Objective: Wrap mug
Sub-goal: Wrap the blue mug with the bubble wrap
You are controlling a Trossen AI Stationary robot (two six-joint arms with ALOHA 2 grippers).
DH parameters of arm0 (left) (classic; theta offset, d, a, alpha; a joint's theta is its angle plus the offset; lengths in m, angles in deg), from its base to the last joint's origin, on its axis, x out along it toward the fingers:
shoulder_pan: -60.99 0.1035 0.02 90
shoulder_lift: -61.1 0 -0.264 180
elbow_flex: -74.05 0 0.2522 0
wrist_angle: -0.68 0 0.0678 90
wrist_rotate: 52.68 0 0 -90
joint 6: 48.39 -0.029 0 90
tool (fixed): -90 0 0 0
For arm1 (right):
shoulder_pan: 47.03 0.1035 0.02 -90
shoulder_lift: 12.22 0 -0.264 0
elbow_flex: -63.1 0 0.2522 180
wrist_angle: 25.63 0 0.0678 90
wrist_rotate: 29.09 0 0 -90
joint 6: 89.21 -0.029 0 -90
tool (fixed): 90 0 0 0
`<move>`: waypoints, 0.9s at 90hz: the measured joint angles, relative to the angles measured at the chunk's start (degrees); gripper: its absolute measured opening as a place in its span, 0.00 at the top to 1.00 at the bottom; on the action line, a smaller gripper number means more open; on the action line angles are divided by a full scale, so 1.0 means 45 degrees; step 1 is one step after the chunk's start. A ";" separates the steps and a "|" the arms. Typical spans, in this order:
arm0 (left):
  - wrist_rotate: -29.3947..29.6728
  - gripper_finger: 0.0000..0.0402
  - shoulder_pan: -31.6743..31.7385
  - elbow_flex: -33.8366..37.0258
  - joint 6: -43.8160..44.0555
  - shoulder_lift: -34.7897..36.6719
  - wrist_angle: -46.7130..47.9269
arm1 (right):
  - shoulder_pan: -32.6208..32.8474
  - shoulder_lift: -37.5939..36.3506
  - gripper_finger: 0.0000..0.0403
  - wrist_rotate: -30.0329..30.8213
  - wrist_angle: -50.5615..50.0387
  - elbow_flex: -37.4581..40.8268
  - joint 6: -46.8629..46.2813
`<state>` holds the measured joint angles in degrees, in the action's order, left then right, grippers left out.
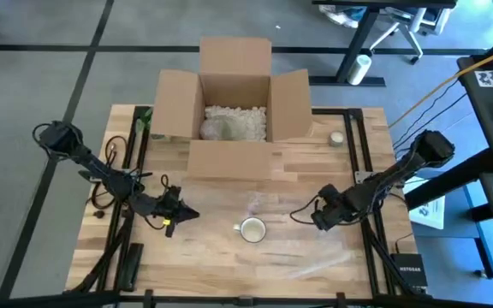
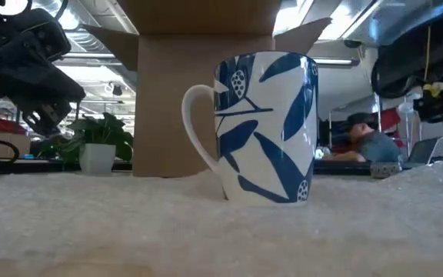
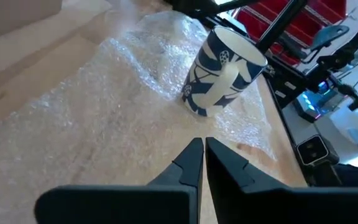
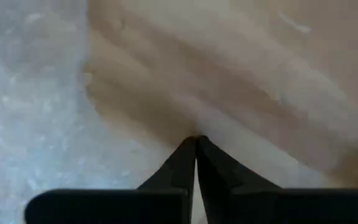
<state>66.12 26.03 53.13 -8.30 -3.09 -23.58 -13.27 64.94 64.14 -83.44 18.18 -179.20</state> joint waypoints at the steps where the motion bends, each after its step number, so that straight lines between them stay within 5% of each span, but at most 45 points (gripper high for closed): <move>1: 0.0000 1.00 0.0000 0.0000 0.0000 0.0000 -0.0003 | 0.0032 0.0036 1.00 0.0006 -0.0002 -0.0015 -0.0004; 14: 0.0005 1.00 -0.0049 -0.0004 0.0013 0.0000 -0.0033 | 0.0326 0.0198 1.00 -0.0349 0.0196 -0.0493 -0.0241; 28: 0.0007 1.00 -0.0201 -0.0003 0.0044 0.0000 -0.0131 | 0.0367 0.0068 1.00 -0.1811 0.3983 -0.1337 0.0815; 81: 0.0477 1.00 -0.1171 -0.0068 0.0241 -0.0010 -0.0447 | -0.1228 0.0425 1.00 0.1602 1.0977 -0.1330 0.5548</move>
<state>68.26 20.76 52.82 -7.21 -3.13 -25.59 -18.80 66.85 71.34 -34.04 12.19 -154.24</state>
